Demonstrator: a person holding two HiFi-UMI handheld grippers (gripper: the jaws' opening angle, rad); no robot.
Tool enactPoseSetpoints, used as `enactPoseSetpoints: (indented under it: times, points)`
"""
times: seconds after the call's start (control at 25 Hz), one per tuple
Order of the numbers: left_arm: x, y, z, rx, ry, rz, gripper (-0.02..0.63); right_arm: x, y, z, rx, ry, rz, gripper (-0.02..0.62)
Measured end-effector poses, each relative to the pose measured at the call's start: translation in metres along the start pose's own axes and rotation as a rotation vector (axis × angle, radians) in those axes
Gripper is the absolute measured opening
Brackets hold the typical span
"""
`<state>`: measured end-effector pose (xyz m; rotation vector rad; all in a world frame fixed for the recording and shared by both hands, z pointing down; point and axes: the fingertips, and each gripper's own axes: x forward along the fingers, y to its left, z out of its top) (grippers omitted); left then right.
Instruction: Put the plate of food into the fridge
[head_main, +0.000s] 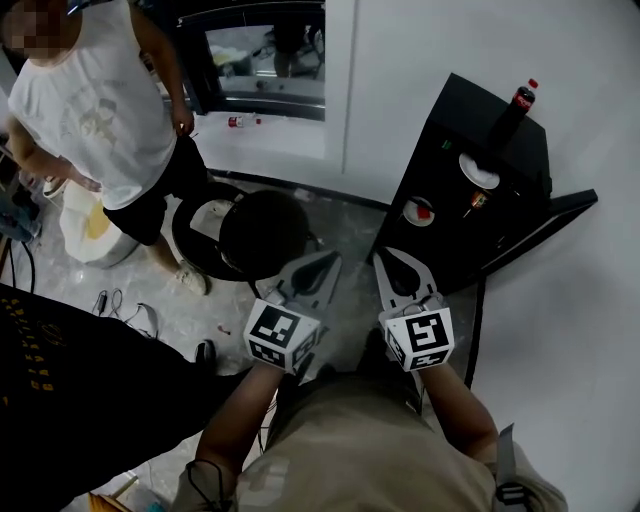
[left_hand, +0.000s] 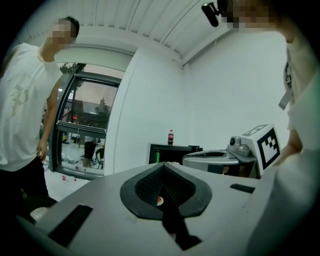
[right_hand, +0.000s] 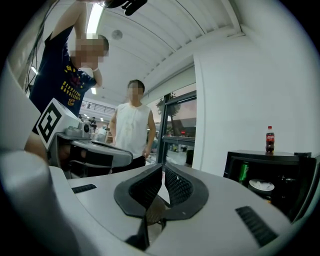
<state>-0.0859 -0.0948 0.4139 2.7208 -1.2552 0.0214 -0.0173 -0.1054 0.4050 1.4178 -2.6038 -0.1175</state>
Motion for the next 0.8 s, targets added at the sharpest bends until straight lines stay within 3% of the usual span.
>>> enactPoseSetpoints:
  times: [0.6,0.8]
  points:
    - [-0.023,-0.024,-0.009,-0.014,0.01,-0.018,0.008,-0.036,0.014,-0.008,0.015,0.008,-0.038,0.032]
    - [-0.027,-0.051,-0.015,-0.014,0.035,-0.029,0.008,-0.067,0.011,-0.015,0.027,0.009,-0.055,0.032]
